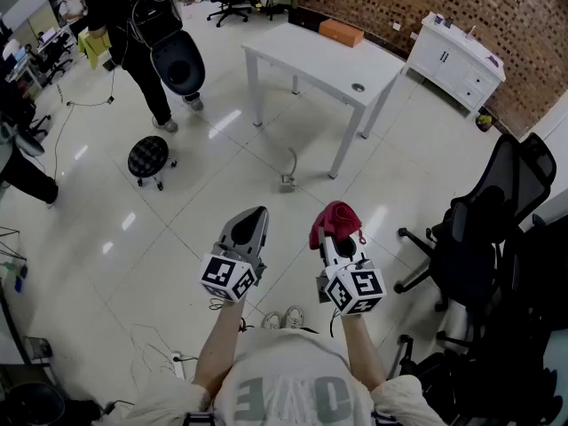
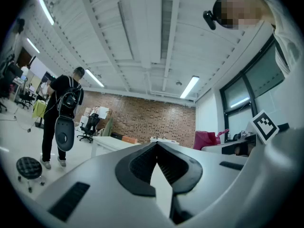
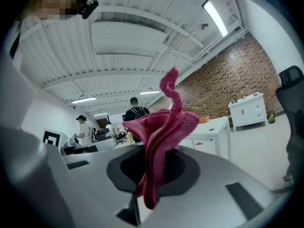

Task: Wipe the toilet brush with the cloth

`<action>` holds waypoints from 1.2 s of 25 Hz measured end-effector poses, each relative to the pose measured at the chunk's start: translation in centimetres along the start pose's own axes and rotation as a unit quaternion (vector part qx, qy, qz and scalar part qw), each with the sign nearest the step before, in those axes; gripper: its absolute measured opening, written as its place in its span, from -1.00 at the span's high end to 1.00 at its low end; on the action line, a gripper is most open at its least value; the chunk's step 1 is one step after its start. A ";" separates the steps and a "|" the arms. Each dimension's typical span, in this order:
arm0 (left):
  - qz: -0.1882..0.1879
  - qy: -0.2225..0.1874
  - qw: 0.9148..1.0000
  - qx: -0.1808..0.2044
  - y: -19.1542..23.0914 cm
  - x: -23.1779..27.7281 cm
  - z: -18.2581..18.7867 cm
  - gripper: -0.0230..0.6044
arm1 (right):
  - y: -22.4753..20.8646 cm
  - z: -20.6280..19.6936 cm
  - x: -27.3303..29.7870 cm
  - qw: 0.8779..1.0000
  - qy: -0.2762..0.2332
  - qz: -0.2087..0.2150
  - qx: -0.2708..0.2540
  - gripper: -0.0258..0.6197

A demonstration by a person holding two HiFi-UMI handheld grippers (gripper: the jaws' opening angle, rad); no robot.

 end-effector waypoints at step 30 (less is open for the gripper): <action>0.044 -0.042 0.998 -0.025 4.7 10.3 -0.5 0.91 | -8.9 -2.4 7.2 0.999 0.036 0.018 -0.006 0.83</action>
Point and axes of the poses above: the fingertips, and each gripper's own axes: x forward along the fingers, y to its left, z out of its top, the point moved 5 cm from there along -x, backward along the fingers, and after that the axes turned 13 degrees about -x, right-handed, at the moved point
